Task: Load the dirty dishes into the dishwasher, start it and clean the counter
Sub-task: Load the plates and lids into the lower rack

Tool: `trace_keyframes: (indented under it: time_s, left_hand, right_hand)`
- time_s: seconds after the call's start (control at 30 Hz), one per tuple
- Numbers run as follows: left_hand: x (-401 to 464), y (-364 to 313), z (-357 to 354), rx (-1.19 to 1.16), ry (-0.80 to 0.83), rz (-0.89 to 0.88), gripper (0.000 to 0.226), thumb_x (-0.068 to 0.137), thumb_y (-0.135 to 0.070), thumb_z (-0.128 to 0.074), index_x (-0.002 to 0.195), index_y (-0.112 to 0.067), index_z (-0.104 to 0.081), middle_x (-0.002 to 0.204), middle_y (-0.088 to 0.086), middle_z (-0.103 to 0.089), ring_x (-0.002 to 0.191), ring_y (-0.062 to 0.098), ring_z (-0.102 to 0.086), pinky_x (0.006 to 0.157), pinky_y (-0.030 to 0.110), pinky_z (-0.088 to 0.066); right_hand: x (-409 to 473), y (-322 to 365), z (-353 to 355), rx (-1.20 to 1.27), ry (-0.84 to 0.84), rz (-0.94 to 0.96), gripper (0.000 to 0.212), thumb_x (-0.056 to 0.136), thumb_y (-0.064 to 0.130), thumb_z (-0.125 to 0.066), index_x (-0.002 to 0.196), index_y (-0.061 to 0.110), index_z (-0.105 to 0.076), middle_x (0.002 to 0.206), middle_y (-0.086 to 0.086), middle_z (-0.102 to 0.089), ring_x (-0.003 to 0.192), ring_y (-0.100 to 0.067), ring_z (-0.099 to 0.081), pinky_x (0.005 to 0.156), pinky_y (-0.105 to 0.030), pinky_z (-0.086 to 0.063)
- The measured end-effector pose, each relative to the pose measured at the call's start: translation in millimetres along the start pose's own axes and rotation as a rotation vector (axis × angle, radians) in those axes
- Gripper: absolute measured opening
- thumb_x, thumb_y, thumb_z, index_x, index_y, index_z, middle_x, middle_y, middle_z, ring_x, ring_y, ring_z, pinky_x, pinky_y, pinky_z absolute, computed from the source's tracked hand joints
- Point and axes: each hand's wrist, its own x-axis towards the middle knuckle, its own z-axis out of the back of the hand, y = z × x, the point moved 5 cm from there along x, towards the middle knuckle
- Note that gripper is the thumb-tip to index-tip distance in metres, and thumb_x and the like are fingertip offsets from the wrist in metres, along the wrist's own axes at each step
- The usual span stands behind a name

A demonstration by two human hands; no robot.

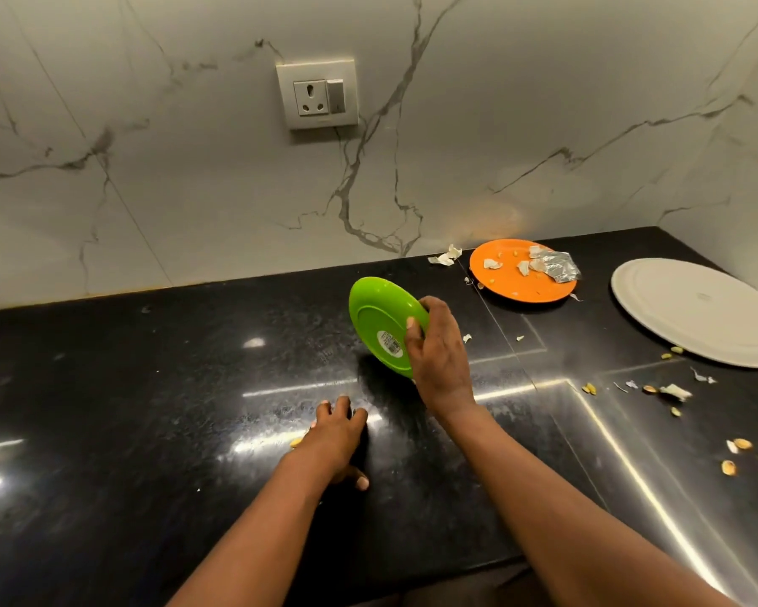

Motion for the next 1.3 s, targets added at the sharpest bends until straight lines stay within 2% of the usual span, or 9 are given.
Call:
trace_keyframes:
  time_s: [0.17,0.27,0.33,0.4,0.57,0.73,0.9,1.17,1.3]
  left_hand:
    - [0,5,-5,-0.023,-0.020,-0.041,0.092,0.070,-0.041,-0.081,0.141,-0.015,-0.026,0.155,0.013,-0.004,0.140,0.041,-0.004,0.105,0.059,-0.033]
    - [2,6,-7,-0.034,-0.027,-0.043,0.090,0.068,-0.040,-0.082,0.136,-0.014,-0.029,0.152,0.013,-0.008,0.140,0.042,-0.006,0.101,0.062,-0.036]
    - [4,6,-9,-0.045,-0.017,-0.042,0.091,0.068,-0.038,-0.083,0.137,-0.013,-0.028,0.154,0.013,-0.004,0.142,0.043,0.000,0.102,0.064,-0.034]
    - [5,6,-9,-0.044,-0.018,-0.037,0.092,0.069,-0.037,-0.082,0.138,-0.013,-0.027,0.154,0.013,-0.003,0.142,0.043,0.000,0.104,0.064,-0.032]
    - [-5,-5,-1,0.097,-0.057,-0.042,0.081,0.074,-0.040,-0.077,0.135,-0.010,-0.032,0.143,0.015,-0.022,0.134,0.038,-0.024,0.101,0.053,-0.038]
    - [-26,-20,2,0.297,-0.250,-0.163,0.064,0.078,-0.038,-0.072,0.127,-0.012,-0.042,0.131,0.010,-0.045,0.121,0.031,-0.044,0.094,0.041,-0.041]
    - [-75,-43,-17,0.283,-0.616,-0.522,0.039,0.052,-0.002,-0.083,0.079,-0.011,-0.056,0.080,0.013,-0.056,0.068,0.036,-0.056,0.060,0.040,-0.047]
    - [-183,-86,-120,0.269,-0.655,-0.872,0.039,0.073,0.002,-0.047,0.109,-0.003,-0.062,0.121,0.022,-0.057,0.099,0.040,-0.058,0.088,0.047,-0.049]
    - [-238,-107,-188,0.345,-0.420,-0.935,0.053,0.056,0.008,-0.075,0.106,-0.003,-0.064,0.121,0.024,-0.057,0.096,0.040,-0.060,0.083,0.048,-0.053]
  right_hand:
    - [2,-20,7,0.056,0.065,-0.189,0.035,0.086,0.030,-0.071,0.108,0.008,-0.054,0.100,-0.009,-0.061,0.089,-0.024,-0.057,0.074,-0.039,-0.048]
    - [1,-61,10,0.424,-0.032,-0.702,0.033,0.083,0.017,-0.074,0.111,0.009,-0.060,0.107,-0.013,-0.068,0.090,-0.026,-0.065,0.081,-0.043,-0.055]
    - [-18,-87,13,0.764,-0.127,-1.063,0.036,0.085,0.005,-0.070,0.117,-0.003,-0.058,0.115,-0.025,-0.065,0.076,-0.028,-0.068,0.067,-0.043,-0.059]
    - [-42,-100,19,0.858,-0.154,-1.192,0.038,0.086,0.003,-0.067,0.121,-0.008,-0.056,0.114,-0.027,-0.064,0.066,-0.026,-0.066,0.049,-0.036,-0.057]
    - [-88,-83,43,0.998,-0.337,-1.066,0.038,0.086,0.002,-0.066,0.122,0.005,-0.057,0.115,-0.022,-0.065,0.097,-0.035,-0.065,0.081,-0.050,-0.056]
    - [-136,-23,86,0.987,-0.425,-0.806,0.026,0.086,0.001,-0.064,0.109,0.013,-0.061,0.105,-0.012,-0.069,0.093,-0.025,-0.065,0.083,-0.040,-0.055]
    - [-230,39,127,0.788,-0.550,-0.660,0.035,0.084,0.000,-0.066,0.119,0.004,-0.060,0.104,-0.009,-0.072,0.093,-0.019,-0.068,0.084,-0.032,-0.056]
    - [-464,121,157,0.609,-0.830,-0.912,0.038,0.080,0.014,-0.070,0.116,0.010,-0.061,0.108,-0.009,-0.073,0.096,-0.022,-0.068,0.081,-0.039,-0.057]
    - [-582,162,163,0.427,-0.921,-1.054,0.028,0.085,0.004,-0.068,0.111,0.014,-0.064,0.095,0.003,-0.075,0.088,-0.010,-0.070,0.070,-0.021,-0.054]
